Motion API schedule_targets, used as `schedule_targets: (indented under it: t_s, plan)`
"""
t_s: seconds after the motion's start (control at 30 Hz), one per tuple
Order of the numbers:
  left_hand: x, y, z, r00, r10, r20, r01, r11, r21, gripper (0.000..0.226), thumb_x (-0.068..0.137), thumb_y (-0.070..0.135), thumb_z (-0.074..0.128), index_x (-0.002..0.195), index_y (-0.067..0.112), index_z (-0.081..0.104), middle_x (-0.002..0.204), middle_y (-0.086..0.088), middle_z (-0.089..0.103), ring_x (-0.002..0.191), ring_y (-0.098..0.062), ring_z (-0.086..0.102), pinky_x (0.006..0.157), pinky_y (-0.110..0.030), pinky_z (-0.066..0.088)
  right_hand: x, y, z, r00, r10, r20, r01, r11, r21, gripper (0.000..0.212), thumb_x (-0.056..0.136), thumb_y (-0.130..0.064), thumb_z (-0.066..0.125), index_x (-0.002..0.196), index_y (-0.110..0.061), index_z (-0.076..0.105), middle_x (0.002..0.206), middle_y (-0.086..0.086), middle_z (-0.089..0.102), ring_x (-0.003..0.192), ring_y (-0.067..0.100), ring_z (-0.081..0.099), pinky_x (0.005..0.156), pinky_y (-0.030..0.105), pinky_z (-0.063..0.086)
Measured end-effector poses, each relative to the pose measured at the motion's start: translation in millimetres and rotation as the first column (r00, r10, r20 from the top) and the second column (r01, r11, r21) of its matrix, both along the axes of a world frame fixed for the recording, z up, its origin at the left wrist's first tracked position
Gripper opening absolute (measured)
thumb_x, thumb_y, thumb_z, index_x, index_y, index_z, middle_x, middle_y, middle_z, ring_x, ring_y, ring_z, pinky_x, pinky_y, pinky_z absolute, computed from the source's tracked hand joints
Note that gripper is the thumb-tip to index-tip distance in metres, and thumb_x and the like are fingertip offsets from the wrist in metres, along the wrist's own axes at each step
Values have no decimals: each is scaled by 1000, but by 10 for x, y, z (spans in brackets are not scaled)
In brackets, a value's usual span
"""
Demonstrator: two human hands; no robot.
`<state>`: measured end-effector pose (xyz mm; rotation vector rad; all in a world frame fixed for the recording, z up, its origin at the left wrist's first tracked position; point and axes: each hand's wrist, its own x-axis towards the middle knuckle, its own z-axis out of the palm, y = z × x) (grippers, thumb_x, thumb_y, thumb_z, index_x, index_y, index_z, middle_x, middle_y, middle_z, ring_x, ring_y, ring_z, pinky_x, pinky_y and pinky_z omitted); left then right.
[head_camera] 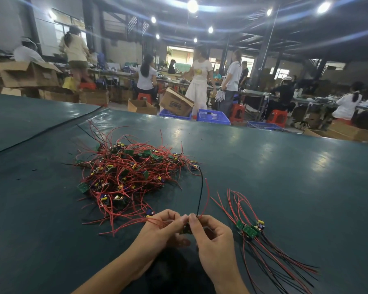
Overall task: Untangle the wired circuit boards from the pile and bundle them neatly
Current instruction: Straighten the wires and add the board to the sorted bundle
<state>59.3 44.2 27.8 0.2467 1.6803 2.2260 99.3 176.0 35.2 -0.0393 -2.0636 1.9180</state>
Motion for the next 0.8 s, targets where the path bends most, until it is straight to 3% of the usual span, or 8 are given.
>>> schedule_targets:
  t_s: [0.07, 0.17, 0.33, 0.43, 0.53, 0.67, 0.8]
  plan:
    - [16, -6, 21, 998, -60, -11, 60, 998, -25, 30, 71, 38, 72, 78, 9, 70, 72, -13, 68, 57, -18, 64, 58, -26, 52, 10, 0, 25, 1000, 11, -5, -11, 999, -50, 21, 90, -19, 65, 72, -16, 76, 69, 8, 72, 62, 20, 69, 57, 23, 54]
    - [22, -14, 5, 991, -101, -87, 88, 986, -138, 40, 75, 49, 68, 73, 10, 73, 75, -18, 71, 63, -21, 66, 61, -25, 52, -2, -16, 44, 998, -51, 28, 53, 994, -96, 26, 89, -19, 65, 65, -12, 72, 57, 3, 67, 50, 10, 60, 50, 17, 48]
    - [4, -3, -29, 997, -45, -63, 40, 996, -84, 33, 77, 42, 68, 65, 12, 72, 72, -18, 70, 58, -22, 65, 59, -26, 52, -64, 40, 30, 947, -102, 304, 210, 914, -347, 28, 88, -29, 67, 69, -9, 71, 56, -1, 63, 36, 8, 42, 34, 19, 32]
    - [1, -2, -34, 995, -31, -95, 21, 994, -106, 34, 80, 42, 66, 62, 14, 70, 69, -14, 69, 60, -20, 65, 61, -26, 51, -65, 39, -6, 950, -89, 298, 160, 962, -221, 30, 87, -29, 67, 64, -10, 74, 53, -1, 61, 40, 10, 43, 37, 22, 36]
    - [14, 7, -27, 989, -22, -146, 1, 991, -137, 35, 79, 44, 66, 59, 15, 67, 63, -8, 65, 59, -19, 62, 58, -24, 49, -40, -46, -22, 980, -67, 188, 90, 989, -114, 32, 90, -24, 64, 62, -19, 78, 62, 7, 71, 56, 16, 64, 56, 30, 56]
    - [2, -6, -39, 989, 7, -148, -34, 983, -181, 37, 81, 46, 64, 63, 13, 69, 69, -16, 70, 63, -25, 67, 61, -28, 52, 3, -96, -12, 991, -50, 126, 63, 992, -105, 40, 92, -38, 57, 66, -16, 77, 64, 12, 71, 63, 18, 68, 64, 35, 59]
    - [9, -10, -31, 992, 10, -124, -29, 987, -157, 34, 78, 44, 62, 62, 15, 70, 65, -18, 68, 55, -23, 65, 53, -26, 51, 47, -149, 46, 993, 12, 117, 2, 993, -121, 28, 74, -44, 68, 68, -19, 78, 65, 7, 73, 56, 12, 67, 53, 18, 52]
